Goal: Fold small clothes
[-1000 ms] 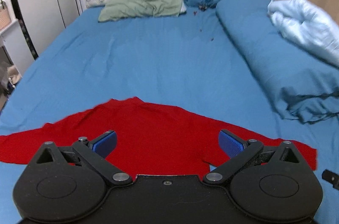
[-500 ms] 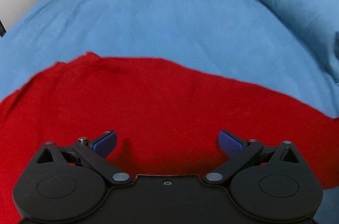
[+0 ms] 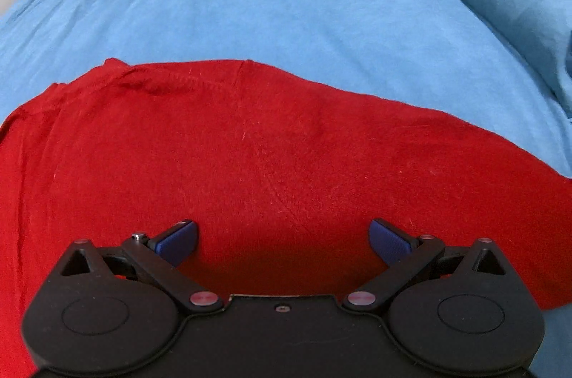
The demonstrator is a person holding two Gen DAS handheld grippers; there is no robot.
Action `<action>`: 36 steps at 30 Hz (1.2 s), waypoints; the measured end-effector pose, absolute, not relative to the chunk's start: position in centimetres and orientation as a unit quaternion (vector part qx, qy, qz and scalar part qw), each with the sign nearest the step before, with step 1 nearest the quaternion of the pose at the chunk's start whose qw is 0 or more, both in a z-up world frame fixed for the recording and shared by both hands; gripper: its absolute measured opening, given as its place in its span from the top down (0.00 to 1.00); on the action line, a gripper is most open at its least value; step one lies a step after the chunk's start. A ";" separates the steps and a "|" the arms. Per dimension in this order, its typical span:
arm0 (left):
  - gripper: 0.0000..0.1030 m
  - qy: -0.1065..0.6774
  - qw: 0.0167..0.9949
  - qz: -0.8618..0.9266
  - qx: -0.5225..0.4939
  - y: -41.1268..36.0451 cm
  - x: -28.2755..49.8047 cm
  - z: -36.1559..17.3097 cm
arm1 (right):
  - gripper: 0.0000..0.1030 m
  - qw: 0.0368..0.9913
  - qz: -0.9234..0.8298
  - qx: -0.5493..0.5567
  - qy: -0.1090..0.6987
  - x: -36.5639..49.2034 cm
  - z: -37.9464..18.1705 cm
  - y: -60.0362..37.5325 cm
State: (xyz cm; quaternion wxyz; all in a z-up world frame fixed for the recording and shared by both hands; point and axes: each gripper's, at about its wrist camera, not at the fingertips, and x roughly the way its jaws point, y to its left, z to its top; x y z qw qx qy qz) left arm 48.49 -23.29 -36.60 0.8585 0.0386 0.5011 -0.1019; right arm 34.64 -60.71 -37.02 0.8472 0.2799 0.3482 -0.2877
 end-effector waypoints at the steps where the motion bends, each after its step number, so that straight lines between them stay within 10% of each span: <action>1: 0.00 0.500 0.859 -0.104 0.034 -22.9 48.4 -36.1 | 0.76 0.854 -0.278 0.277 0.340 34.9 -36.1 -60.1; 12: 0.00 0.418 0.907 -0.041 0.011 -7.8 47.1 -28.1 | 0.76 0.956 0.017 0.164 0.243 42.7 -24.1 -40.8; 21: 0.00 0.443 0.896 0.016 -0.027 3.2 45.4 -28.7 | 0.76 0.908 0.191 0.006 0.372 45.7 -36.1 -20.6; 24: 0.00 0.449 0.893 0.004 -0.018 3.4 45.1 -29.7 | 0.68 0.904 0.193 -0.030 0.380 44.6 -38.1 -18.9; 28: 0.00 0.451 0.892 -0.037 -0.024 1.8 45.1 -30.3 | 0.31 0.905 0.198 -0.043 0.373 43.4 -37.6 -19.8; 36: 0.03 0.449 0.880 -0.154 0.017 -6.1 45.0 -31.7 | 0.24 0.906 0.132 -0.025 0.401 40.1 -36.2 -26.6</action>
